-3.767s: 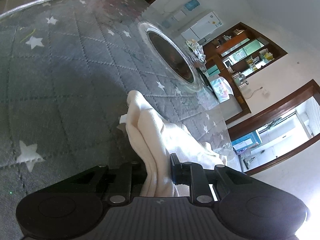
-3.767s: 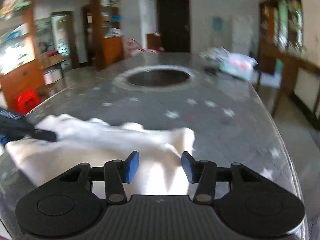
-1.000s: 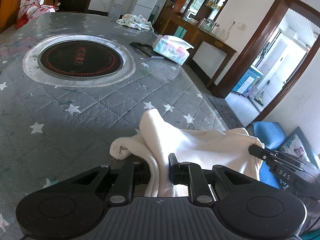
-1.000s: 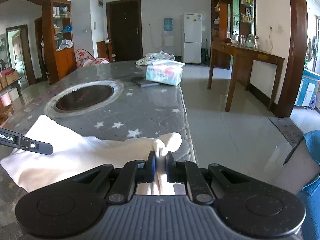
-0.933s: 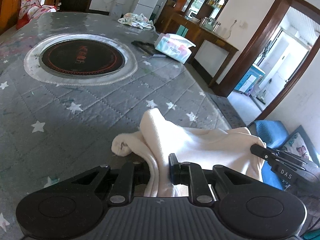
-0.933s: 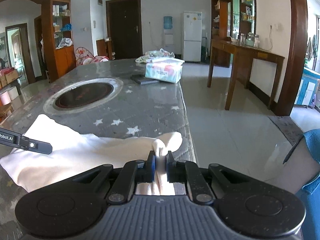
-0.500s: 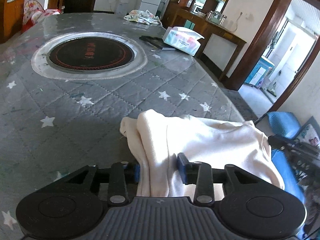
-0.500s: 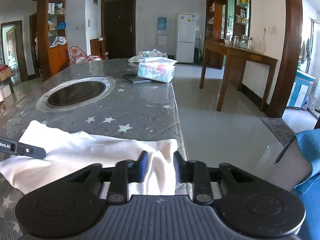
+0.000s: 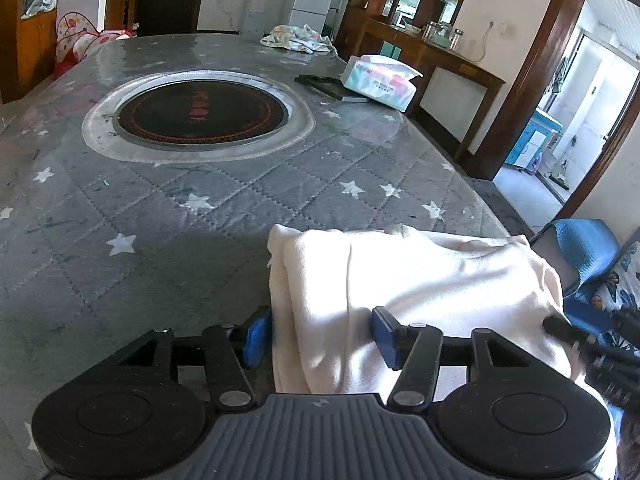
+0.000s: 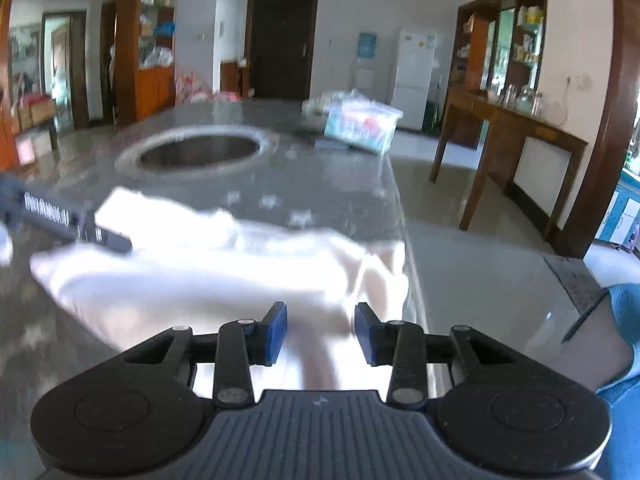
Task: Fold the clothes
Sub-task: 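Open both grippers and smooth the folded shirt flat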
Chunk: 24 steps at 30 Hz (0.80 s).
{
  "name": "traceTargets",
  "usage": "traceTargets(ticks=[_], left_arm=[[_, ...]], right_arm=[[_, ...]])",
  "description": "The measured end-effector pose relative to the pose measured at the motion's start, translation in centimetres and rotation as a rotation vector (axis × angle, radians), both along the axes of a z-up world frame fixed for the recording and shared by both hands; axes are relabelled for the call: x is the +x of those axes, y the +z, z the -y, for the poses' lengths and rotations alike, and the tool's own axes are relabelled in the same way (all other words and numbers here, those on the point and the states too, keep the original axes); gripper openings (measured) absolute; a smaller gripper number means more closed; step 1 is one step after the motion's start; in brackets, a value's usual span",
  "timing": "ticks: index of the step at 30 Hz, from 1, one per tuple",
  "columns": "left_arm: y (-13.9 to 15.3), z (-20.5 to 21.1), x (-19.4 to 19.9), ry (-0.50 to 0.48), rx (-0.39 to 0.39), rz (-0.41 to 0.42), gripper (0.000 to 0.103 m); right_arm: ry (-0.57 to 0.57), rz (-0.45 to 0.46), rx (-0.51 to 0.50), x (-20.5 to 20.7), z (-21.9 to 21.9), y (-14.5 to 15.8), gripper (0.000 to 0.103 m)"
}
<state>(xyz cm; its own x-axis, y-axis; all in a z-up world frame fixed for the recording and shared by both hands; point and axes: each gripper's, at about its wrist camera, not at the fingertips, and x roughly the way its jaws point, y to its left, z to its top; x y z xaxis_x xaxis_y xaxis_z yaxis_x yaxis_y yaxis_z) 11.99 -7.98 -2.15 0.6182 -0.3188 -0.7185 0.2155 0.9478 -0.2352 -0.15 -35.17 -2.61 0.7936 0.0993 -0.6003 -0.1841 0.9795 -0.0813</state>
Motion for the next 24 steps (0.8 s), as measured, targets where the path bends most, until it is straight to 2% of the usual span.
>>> traceTargets(ticks=[6, 10, 14, 19, 24], left_arm=[[-0.1, 0.0, -0.5, -0.017, 0.018, 0.010, 0.060], [0.1, -0.1, -0.7, -0.017, 0.020, 0.012, 0.060], [0.8, -0.5, -1.1, -0.005, 0.037, 0.042, 0.060], [1.8, -0.5, -1.9, 0.003, 0.066, 0.092, 0.060], [2.1, 0.0, -3.1, -0.040, 0.082, 0.107, 0.066]], right_arm=[[0.002, -0.028, 0.030, -0.8, 0.6, -0.4, 0.037], [0.008, -0.033, 0.016, -0.8, 0.7, -0.2, 0.039], [0.001, 0.001, 0.023, -1.3, 0.6, 0.6, 0.038], [0.052, 0.022, 0.030, -1.8, -0.5, 1.4, 0.038], [0.105, -0.008, 0.024, -1.1, -2.1, 0.9, 0.038]])
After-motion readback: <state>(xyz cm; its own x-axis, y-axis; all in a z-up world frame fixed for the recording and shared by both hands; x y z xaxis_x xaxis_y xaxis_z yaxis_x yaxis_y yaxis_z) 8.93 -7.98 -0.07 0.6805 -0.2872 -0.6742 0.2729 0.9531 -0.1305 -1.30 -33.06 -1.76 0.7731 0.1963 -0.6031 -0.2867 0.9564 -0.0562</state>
